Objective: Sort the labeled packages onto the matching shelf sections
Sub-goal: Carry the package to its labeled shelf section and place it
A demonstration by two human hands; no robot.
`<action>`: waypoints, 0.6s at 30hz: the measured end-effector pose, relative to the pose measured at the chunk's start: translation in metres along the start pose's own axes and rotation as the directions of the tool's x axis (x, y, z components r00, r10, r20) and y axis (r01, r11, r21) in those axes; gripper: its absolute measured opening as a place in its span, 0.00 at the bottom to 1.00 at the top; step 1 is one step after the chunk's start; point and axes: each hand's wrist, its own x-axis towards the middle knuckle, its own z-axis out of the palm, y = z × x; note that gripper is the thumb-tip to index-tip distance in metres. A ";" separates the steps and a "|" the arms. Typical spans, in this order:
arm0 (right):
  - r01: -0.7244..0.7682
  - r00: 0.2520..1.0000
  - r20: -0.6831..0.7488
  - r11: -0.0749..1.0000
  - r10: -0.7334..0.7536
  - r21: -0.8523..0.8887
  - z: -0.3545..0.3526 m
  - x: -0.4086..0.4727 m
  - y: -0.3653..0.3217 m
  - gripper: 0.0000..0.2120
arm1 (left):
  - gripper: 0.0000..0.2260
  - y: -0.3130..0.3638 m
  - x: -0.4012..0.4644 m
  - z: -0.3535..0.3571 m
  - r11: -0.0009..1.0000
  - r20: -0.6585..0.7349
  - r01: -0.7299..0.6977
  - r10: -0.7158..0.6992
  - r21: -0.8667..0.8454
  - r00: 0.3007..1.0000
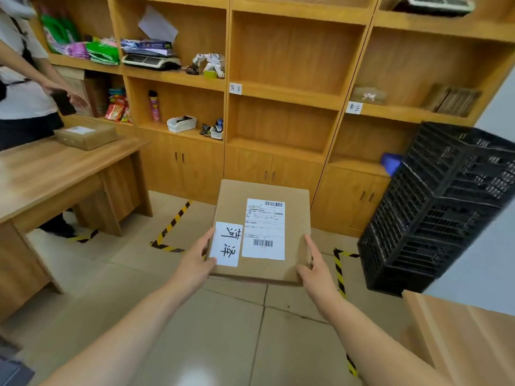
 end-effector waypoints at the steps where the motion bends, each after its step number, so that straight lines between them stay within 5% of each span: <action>1: -0.006 1.000 -0.019 1.000 0.006 0.004 0.002 0.016 -0.003 0.34 | 0.31 -0.001 0.020 -0.002 1.000 0.008 0.000 0.000 0.017 1.000; 18: 0.023 1.000 -0.022 0.999 -0.022 0.042 -0.016 0.339 -0.049 0.31 | 0.36 0.028 0.346 0.028 0.999 0.082 -0.013 0.010 0.030 0.997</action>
